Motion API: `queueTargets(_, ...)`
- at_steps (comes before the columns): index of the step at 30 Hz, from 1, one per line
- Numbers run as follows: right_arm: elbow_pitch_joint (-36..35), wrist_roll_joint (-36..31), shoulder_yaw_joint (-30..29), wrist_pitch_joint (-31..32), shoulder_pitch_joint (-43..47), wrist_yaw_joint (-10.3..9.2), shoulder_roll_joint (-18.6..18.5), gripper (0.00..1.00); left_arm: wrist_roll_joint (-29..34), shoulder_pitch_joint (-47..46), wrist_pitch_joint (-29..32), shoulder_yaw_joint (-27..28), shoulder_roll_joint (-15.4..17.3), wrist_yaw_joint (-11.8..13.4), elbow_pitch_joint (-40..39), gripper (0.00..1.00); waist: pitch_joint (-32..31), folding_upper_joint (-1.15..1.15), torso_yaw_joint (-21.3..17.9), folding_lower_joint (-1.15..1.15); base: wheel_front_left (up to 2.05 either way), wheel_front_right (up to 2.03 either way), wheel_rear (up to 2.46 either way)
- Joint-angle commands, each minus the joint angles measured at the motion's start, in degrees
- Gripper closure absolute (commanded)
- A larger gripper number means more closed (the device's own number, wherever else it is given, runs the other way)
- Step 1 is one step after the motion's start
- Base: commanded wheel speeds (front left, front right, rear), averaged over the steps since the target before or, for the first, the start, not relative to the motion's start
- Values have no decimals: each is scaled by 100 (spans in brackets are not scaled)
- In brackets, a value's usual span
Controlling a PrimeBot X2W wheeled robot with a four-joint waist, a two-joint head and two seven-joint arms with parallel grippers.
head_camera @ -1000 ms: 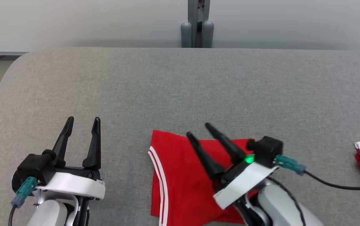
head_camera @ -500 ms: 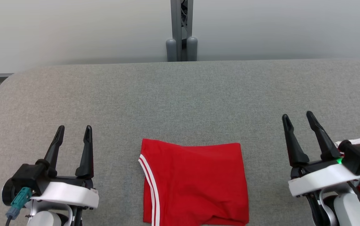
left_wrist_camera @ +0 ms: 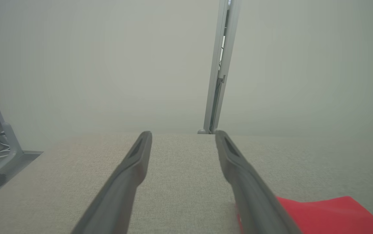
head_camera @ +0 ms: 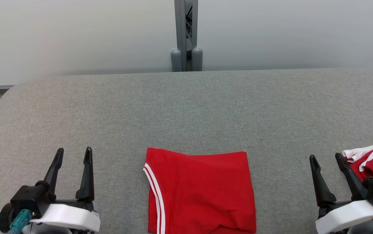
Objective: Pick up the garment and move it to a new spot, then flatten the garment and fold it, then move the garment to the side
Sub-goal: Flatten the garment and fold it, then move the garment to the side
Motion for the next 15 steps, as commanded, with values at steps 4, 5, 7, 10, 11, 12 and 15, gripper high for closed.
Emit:
queueTargets(4,-113,-65,-13,101,94,-3,6,0,-19,41,38,1,59,58,-73,0,0,0,2,0,0,0,0)
queueTargets(5,-136,-77,-14,117,96,-3,8,0,-14,38,44,-5,64,55,-90,0,4,0,3,0,0,0,0)
queueTargets(7,-172,-94,-23,147,91,-3,12,0,-2,27,49,-16,69,67,-115,0,9,0,8,0,0,0,0)
queueTargets(10,-212,-113,-13,173,55,-3,7,0,11,-8,65,-37,73,76,-142,0,28,0,39,0,0,0,0)
queueTargets(11,-263,-159,70,243,-32,-3,-43,0,30,-72,78,-64,81,77,-173,0,60,0,112,0,0,0,0)
queueTargets(12,-274,-164,132,267,-65,-3,-63,0,32,-88,80,-68,79,82,-181,0,75,0,140,0,0,0,0)
queueTargets(15,-181,-158,464,453,-156,-3,-139,0,32,-113,60,-89,66,83,-200,0,146,0,232,0,0,0,0)
